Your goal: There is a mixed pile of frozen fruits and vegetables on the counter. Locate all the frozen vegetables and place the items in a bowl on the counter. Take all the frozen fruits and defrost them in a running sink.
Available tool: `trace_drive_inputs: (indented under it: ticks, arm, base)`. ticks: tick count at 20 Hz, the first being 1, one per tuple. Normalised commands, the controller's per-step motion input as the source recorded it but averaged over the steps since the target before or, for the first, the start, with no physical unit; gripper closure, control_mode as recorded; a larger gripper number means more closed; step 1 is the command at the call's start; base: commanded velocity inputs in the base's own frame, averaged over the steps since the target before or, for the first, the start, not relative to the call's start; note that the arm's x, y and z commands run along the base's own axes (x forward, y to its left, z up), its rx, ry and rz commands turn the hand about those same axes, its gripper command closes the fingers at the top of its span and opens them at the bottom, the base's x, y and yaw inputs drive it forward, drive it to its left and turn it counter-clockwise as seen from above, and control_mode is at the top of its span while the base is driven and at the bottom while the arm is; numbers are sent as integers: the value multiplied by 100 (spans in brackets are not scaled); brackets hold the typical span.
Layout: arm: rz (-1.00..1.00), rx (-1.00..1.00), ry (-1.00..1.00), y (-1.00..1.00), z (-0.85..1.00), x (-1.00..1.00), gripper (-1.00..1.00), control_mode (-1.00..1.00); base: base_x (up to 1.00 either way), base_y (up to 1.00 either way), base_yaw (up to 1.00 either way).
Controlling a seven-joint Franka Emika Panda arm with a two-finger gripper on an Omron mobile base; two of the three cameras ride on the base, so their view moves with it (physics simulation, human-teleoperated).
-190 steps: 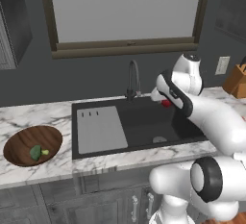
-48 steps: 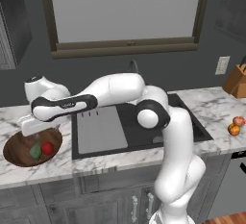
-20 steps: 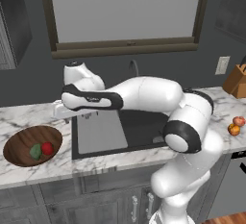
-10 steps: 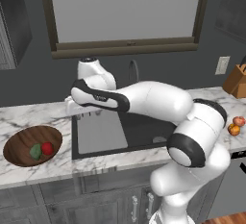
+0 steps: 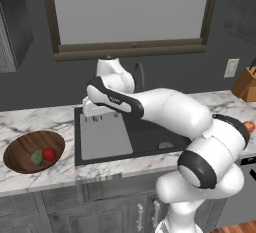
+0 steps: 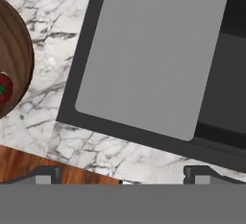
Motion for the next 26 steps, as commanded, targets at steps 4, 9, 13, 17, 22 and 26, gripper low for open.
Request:
trace_drive_inputs:
  ticks: [4,9,13,17,22,26]
  arm:
    - [0,0,4,-50,10,-12,-100,-100]
    - [-2,0,7,-53,8,-12,-100,-100]
    - [-3,0,8,-51,7,-11,-100,-100]
    - [-4,0,5,-51,0,-12,-100,-100]
    - [-3,0,5,-53,-8,-3,-100,-100]
    - [-1,0,7,-54,-10,3,-100,-100]
  base:
    - [0,0,0]
    - [0,0,0]
    - [0,0,0]
    - [0,0,0]
    - [0,0,0]
    - [0,0,0]
